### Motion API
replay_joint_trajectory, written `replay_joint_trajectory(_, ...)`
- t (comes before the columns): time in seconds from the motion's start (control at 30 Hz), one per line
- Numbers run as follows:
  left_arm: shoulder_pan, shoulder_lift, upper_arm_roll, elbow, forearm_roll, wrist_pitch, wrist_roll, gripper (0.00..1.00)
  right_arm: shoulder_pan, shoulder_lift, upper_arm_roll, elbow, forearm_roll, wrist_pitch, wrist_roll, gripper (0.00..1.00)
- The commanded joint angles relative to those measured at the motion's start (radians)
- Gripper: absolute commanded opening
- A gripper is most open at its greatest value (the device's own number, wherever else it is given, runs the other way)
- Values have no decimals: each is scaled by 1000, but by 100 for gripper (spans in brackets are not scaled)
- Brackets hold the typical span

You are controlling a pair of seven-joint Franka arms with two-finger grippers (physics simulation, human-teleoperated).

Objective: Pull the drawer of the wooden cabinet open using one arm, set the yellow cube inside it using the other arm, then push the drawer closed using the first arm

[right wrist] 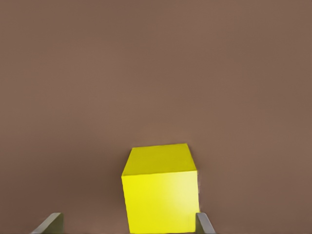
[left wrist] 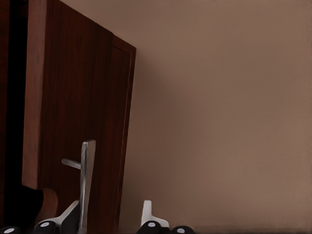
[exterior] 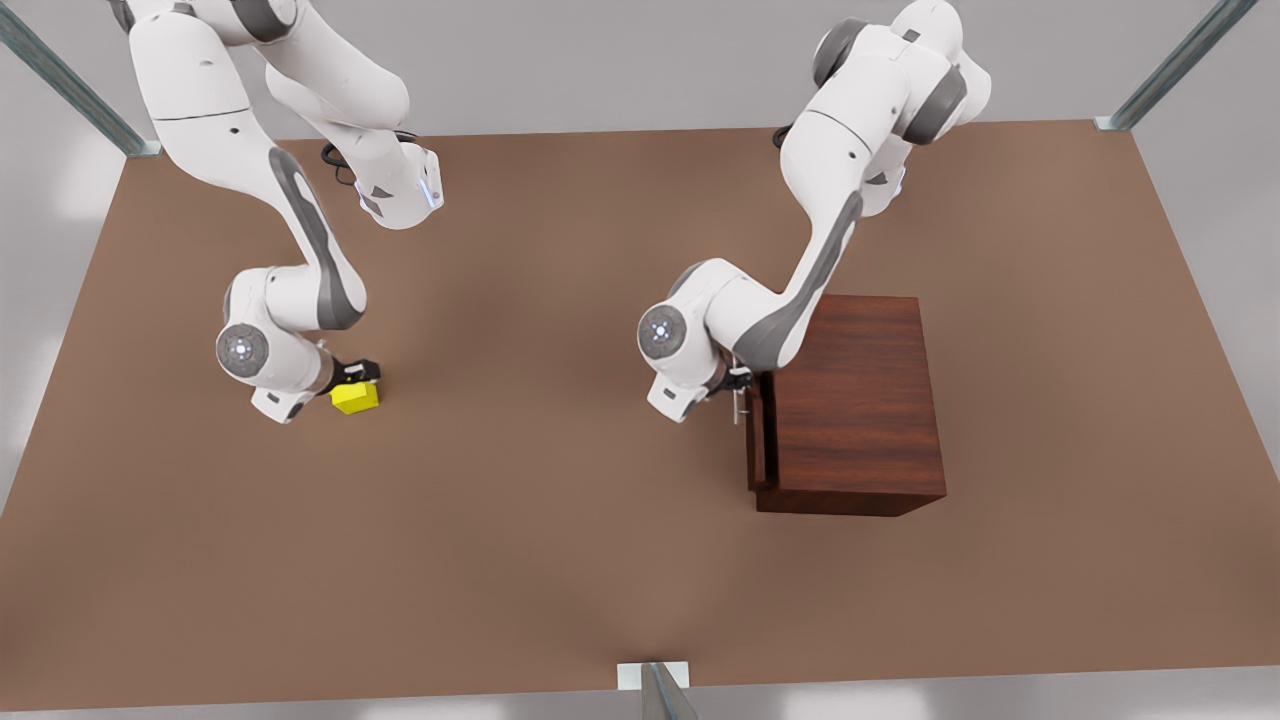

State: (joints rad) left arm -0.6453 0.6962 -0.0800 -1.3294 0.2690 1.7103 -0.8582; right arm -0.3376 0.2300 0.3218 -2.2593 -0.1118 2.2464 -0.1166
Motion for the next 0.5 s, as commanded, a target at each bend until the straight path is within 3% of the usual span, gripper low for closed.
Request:
replay_joint_trajectory(0.0,-4,-1,-1,3,-11,3,-54,66,-6,9,0,1,-12,30,-86,100)
replay_joint_trajectory(0.47,-50,37,-1,70,-28,51,-58,63,-41,98,0,1,-75,62,-86,100)
